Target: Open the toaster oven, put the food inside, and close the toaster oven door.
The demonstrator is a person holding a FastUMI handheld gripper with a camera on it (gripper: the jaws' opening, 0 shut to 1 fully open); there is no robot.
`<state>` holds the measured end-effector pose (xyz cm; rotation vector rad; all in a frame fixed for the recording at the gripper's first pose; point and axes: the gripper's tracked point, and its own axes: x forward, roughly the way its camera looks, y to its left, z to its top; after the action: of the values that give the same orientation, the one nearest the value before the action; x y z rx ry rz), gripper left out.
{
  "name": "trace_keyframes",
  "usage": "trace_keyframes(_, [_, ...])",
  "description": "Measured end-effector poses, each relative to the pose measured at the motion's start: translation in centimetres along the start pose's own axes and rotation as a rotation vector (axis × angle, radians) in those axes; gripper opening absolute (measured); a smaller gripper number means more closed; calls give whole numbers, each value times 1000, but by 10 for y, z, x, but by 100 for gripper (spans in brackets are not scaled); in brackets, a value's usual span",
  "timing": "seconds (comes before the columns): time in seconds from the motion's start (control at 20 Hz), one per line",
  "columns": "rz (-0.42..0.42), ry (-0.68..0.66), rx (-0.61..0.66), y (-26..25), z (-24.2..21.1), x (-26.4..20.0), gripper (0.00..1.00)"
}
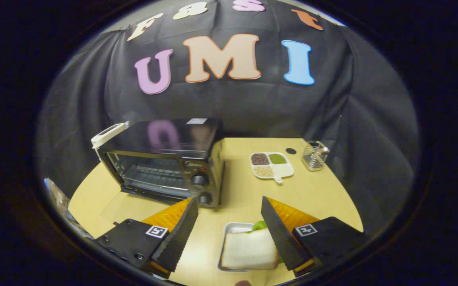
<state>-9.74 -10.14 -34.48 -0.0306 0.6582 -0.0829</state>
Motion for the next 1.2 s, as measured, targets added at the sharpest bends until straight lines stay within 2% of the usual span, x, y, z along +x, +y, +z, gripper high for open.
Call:
trace_keyframes(0.2, [-86, 8, 38, -53, -8, -8, 100])
trace_keyframes(0.45, [-114, 74, 111, -84, -43, -15, 100])
trace_keyframes(0.8, [-89, 223, 217, -89, -108, -12, 100])
trace_keyframes(1.15, [-22, 297, 304, -67, -131, -2, 98])
trace_keyframes(1.2, [-1, 310, 307, -60, -134, -1, 91])
